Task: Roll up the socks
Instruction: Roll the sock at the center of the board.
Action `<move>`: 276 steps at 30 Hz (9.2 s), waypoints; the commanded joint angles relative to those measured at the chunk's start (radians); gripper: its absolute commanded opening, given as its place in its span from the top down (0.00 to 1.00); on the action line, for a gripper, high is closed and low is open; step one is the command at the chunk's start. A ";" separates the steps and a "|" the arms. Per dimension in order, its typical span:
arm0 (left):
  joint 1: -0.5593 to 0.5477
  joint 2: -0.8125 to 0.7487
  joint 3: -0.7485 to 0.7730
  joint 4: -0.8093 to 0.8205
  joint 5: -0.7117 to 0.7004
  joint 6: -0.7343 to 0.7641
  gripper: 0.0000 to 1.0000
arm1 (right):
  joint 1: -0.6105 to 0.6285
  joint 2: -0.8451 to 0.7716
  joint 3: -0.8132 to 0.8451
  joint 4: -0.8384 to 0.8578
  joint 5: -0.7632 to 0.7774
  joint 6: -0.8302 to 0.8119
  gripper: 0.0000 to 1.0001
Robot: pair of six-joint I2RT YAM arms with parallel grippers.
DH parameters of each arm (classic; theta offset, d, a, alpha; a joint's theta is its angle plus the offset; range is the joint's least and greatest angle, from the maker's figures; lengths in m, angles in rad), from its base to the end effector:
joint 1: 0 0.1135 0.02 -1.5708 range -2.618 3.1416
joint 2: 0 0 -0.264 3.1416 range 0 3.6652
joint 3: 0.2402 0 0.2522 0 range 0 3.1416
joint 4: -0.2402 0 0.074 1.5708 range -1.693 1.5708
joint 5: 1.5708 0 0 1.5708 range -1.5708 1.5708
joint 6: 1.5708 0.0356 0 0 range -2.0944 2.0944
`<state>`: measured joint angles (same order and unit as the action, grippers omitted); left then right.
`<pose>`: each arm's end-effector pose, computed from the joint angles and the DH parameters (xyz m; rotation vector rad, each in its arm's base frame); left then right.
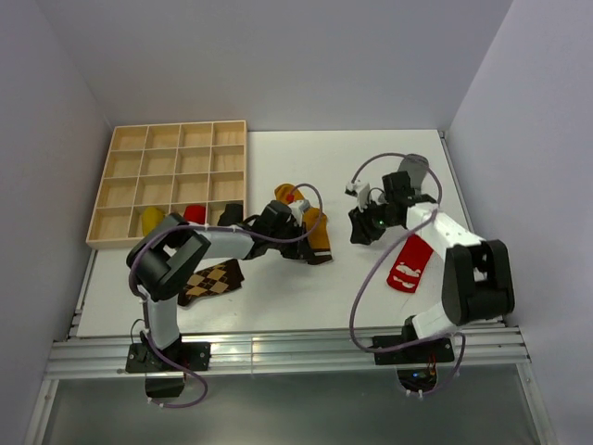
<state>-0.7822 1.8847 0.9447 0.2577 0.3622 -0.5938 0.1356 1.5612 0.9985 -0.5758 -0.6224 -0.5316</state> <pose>0.2590 -0.2752 0.1345 0.4434 2.4212 -1.0880 0.2942 0.0611 0.2041 -0.9933 2.3227 0.6858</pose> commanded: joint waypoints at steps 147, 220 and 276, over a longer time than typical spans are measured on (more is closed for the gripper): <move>-0.180 0.010 0.120 -0.297 -0.045 0.088 1.00 | -0.119 0.117 0.122 -0.102 -0.117 -0.071 0.43; 0.060 0.140 0.189 -0.379 0.218 -0.282 0.65 | 0.371 -0.150 -0.322 0.113 0.035 -0.387 0.86; -0.200 -0.001 -0.027 0.175 -0.258 0.163 0.72 | 0.116 0.553 0.318 -0.464 -0.115 -0.171 0.86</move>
<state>-1.0039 1.8641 0.9184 0.3901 0.0219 -0.3843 0.2527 2.1017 1.3090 -1.1168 -0.8043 -0.6979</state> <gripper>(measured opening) 0.293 0.222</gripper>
